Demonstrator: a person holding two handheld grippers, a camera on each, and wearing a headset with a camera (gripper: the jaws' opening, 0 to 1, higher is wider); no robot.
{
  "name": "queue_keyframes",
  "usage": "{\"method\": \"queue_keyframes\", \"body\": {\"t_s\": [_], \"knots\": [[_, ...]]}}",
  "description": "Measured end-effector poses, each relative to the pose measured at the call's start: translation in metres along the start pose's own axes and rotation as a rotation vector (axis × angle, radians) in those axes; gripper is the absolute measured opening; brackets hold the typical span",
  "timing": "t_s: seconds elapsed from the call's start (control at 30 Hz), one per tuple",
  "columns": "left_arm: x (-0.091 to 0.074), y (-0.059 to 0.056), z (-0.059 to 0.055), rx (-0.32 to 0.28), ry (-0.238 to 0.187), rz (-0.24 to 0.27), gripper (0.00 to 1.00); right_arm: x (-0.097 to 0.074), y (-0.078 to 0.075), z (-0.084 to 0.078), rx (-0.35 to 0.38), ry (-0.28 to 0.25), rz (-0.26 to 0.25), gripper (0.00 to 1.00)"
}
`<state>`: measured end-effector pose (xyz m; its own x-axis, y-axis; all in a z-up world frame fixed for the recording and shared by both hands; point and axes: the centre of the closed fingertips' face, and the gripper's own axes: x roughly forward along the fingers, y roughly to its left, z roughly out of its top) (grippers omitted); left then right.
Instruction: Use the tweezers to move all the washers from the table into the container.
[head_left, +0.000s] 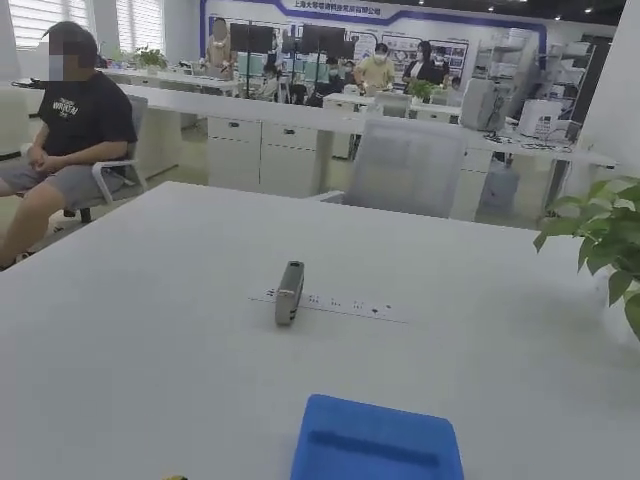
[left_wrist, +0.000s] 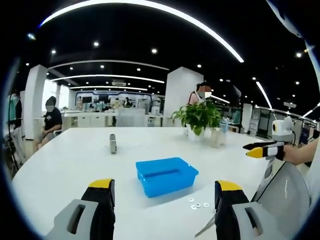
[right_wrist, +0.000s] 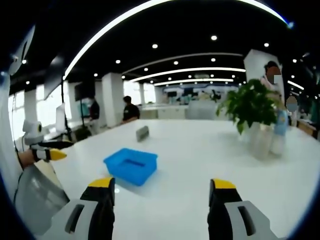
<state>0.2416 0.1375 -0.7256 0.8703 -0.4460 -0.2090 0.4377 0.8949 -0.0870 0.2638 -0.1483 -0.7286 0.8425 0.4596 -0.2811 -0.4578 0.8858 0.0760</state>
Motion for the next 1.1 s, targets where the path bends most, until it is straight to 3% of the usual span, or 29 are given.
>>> {"method": "queue_keyframes", "body": {"t_s": [0.4, 0.6, 1.1], "knots": [[0.001, -0.006, -0.002, 0.015, 0.015, -0.024, 0.81, 0.002, 0.003, -0.012, -0.033, 0.068, 0.032, 0.67], [0.0, -0.005, -0.003, -0.012, 0.017, -0.023, 0.81, 0.001, 0.001, -0.015, -0.022, 0.075, 0.033, 0.65], [0.001, -0.005, -0.005, -0.015, 0.03, -0.028, 0.79, 0.001, 0.0, -0.022, -0.027, 0.104, 0.023, 0.63]]}}
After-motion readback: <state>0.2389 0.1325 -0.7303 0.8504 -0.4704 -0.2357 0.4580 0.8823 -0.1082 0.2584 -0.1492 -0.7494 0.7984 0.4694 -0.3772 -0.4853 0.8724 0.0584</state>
